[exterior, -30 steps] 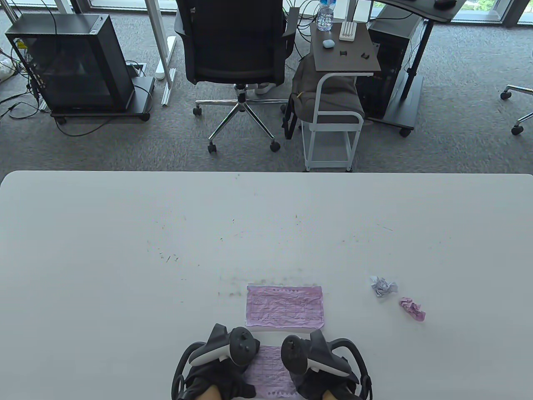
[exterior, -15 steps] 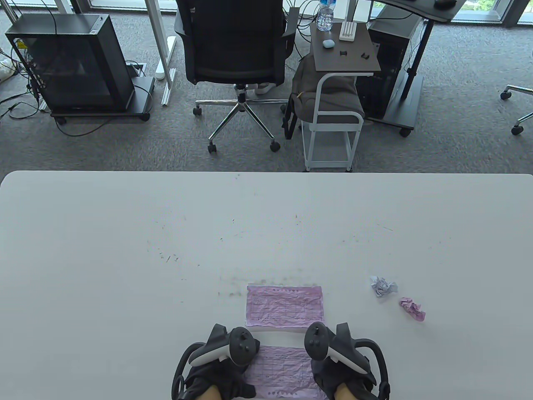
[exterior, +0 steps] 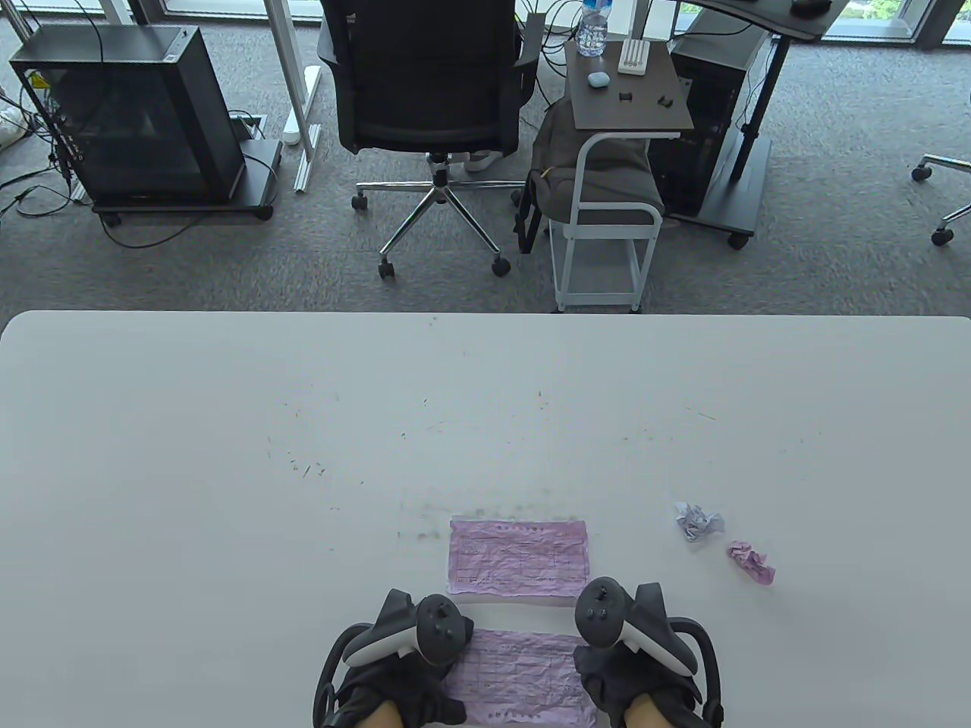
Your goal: Flatten crumpled invoices and stack
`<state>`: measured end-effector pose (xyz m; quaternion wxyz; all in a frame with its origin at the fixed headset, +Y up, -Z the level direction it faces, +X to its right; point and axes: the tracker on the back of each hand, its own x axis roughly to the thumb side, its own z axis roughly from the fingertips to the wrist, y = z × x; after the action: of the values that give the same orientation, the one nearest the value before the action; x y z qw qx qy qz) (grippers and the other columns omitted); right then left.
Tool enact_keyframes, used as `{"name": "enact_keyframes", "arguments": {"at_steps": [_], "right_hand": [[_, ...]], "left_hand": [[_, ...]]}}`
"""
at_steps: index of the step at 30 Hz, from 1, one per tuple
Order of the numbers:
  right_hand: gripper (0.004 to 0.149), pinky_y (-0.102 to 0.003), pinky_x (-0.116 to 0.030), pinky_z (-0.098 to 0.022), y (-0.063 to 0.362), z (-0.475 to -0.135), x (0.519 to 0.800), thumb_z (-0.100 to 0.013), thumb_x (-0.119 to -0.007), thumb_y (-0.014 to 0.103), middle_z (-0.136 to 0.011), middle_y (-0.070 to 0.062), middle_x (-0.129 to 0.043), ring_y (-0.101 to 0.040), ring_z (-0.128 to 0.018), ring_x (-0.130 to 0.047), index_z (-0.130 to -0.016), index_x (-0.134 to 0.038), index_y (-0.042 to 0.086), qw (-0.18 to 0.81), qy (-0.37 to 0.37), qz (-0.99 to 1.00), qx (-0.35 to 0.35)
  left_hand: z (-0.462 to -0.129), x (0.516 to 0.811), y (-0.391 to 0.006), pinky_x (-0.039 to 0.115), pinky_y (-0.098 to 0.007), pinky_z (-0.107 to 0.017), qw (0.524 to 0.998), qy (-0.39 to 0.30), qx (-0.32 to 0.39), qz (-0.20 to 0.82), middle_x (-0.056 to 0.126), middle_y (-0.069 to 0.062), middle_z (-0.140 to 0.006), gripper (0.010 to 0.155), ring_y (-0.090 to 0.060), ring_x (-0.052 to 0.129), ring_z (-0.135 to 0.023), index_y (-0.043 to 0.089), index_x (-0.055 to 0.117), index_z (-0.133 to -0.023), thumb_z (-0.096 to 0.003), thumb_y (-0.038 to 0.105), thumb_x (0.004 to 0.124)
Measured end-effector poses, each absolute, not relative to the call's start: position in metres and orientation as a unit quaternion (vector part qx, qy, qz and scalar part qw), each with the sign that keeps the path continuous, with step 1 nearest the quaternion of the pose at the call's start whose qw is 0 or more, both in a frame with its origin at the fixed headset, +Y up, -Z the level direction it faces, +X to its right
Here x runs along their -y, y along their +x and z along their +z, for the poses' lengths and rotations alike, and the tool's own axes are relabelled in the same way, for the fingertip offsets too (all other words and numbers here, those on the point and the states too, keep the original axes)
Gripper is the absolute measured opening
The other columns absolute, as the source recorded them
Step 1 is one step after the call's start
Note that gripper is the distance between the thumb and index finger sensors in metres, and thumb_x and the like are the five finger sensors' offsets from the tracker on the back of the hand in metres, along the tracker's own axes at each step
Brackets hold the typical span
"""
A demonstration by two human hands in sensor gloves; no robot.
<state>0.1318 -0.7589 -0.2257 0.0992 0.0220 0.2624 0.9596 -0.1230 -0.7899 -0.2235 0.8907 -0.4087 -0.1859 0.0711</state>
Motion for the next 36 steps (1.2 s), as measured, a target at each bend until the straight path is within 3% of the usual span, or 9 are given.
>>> {"name": "enact_keyframes", "arguments": {"at_steps": [6,12,21,25,28,31,34,36], "right_hand": [[0.063,-0.052,-0.082,-0.045,0.132,-0.227,0.765,-0.057,-0.075,0.037,-0.103,-0.033,-0.050,-0.046,-0.081,-0.067,-0.103,-0.047,0.004,0.098,0.017,0.967,-0.236],[0.068,-0.050,-0.083,-0.041,0.124,-0.229,0.772,-0.052,-0.081,0.041,-0.092,-0.030,-0.061,-0.034,-0.067,-0.078,-0.099,-0.052,0.003,0.072,0.023,0.975,-0.207],[0.048,-0.044,-0.088,-0.036,0.112,-0.227,0.771,-0.048,-0.087,0.030,-0.070,-0.018,-0.084,-0.021,-0.046,-0.090,-0.086,-0.070,0.006,0.073,0.056,0.979,-0.182],[0.043,-0.043,-0.088,-0.035,0.114,-0.227,0.769,-0.048,-0.088,0.030,-0.068,-0.015,-0.087,-0.020,-0.044,-0.091,-0.084,-0.075,0.010,0.089,0.066,0.976,-0.187],[0.041,-0.049,-0.086,-0.043,0.119,-0.228,0.764,-0.049,-0.087,0.031,-0.080,-0.015,-0.082,-0.026,-0.056,-0.090,-0.085,-0.075,0.016,0.149,0.083,0.965,-0.198],[0.041,-0.054,-0.084,-0.046,0.129,-0.229,0.757,-0.050,-0.084,0.030,-0.094,-0.029,-0.073,-0.040,-0.071,-0.088,-0.086,-0.072,0.014,0.239,0.103,0.943,-0.208],[0.044,-0.054,-0.084,-0.045,0.139,-0.231,0.757,-0.054,-0.080,0.028,-0.096,-0.036,-0.067,-0.045,-0.072,-0.087,-0.091,-0.063,0.010,0.385,0.087,0.885,-0.248],[0.056,-0.053,-0.085,-0.043,0.146,-0.231,0.764,-0.056,-0.077,0.030,-0.094,-0.039,-0.066,-0.044,-0.068,-0.089,-0.098,-0.049,0.004,0.504,0.060,0.822,-0.260]], "left_hand": [[-0.224,0.790,-0.123,0.020,-0.071,-0.063,0.891,-0.408,0.187,0.072,-0.011,-0.011,-0.104,0.091,-0.055,-0.010,-0.093,0.027,0.014,-0.109,-0.0507,0.045,0.082],[-0.224,0.790,-0.123,0.020,-0.071,-0.063,0.891,-0.408,0.187,0.071,-0.011,-0.012,-0.104,0.091,-0.055,-0.010,-0.093,0.027,0.014,-0.109,-0.0507,0.044,0.082],[-0.223,0.790,-0.123,0.020,-0.071,-0.063,0.891,-0.407,0.190,0.073,-0.011,-0.012,-0.104,0.091,-0.056,-0.009,-0.093,0.027,0.014,-0.109,-0.0509,0.044,0.082],[-0.223,0.790,-0.123,0.020,-0.071,-0.063,0.891,-0.406,0.190,0.074,-0.011,-0.012,-0.104,0.091,-0.056,-0.010,-0.093,0.027,0.014,-0.109,-0.0509,0.044,0.082],[-0.223,0.790,-0.123,0.020,-0.071,-0.063,0.891,-0.406,0.190,0.075,-0.011,-0.012,-0.104,0.091,-0.056,-0.010,-0.093,0.027,0.014,-0.109,-0.0510,0.044,0.082],[-0.223,0.790,-0.123,0.020,-0.071,-0.063,0.891,-0.406,0.190,0.076,-0.011,-0.012,-0.104,0.091,-0.056,-0.010,-0.093,0.026,0.015,-0.109,-0.0509,0.044,0.082],[-0.224,0.790,-0.123,0.020,-0.071,-0.063,0.890,-0.407,0.190,0.076,-0.011,-0.012,-0.104,0.091,-0.056,-0.010,-0.093,0.026,0.015,-0.109,-0.0509,0.044,0.083],[-0.224,0.790,-0.123,0.020,-0.071,-0.063,0.890,-0.407,0.190,0.076,-0.011,-0.012,-0.104,0.091,-0.056,-0.010,-0.093,0.026,0.015,-0.109,-0.0510,0.044,0.083]]}}
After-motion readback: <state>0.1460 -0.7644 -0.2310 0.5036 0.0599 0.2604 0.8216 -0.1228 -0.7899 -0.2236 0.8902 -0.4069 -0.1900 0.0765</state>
